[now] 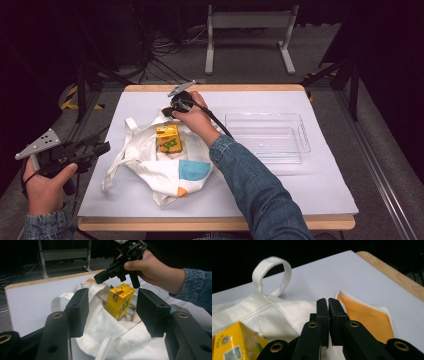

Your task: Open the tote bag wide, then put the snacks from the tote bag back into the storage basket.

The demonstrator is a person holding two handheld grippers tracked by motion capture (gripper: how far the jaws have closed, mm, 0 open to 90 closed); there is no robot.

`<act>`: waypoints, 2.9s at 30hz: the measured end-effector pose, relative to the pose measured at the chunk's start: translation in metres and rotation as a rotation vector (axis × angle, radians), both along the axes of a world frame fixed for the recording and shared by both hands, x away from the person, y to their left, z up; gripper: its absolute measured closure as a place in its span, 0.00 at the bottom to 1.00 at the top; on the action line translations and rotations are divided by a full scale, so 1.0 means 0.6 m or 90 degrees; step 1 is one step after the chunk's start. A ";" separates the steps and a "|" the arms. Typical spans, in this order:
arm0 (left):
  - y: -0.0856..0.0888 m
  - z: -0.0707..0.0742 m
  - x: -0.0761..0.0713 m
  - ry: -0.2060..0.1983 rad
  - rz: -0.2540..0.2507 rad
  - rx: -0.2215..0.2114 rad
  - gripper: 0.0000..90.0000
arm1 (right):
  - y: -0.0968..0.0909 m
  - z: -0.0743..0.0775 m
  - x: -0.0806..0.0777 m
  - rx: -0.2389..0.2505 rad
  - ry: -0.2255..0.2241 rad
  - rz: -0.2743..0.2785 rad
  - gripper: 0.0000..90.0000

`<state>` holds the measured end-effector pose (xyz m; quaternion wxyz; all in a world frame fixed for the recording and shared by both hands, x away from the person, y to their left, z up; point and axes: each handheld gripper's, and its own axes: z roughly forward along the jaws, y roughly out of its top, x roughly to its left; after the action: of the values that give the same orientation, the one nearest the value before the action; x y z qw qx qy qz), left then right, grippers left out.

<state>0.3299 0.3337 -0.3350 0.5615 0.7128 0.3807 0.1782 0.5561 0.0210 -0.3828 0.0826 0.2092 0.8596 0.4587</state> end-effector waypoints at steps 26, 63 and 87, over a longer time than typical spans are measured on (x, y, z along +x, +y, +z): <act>-0.002 0.002 0.005 -0.001 -0.004 0.000 0.49 | -0.009 -0.022 -0.008 0.008 0.046 0.014 0.88; -0.020 0.013 0.011 0.009 -0.048 0.001 0.43 | -0.076 0.096 -0.092 0.124 -0.041 0.193 0.32; -0.019 0.012 0.006 0.009 -0.039 0.001 0.43 | -0.054 0.013 -0.091 0.124 -0.026 0.174 0.20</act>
<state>0.3332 0.3226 -0.3278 0.5632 0.7258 0.3625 0.1567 0.5015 -0.0114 -0.3749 0.0166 0.0879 0.8298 0.5509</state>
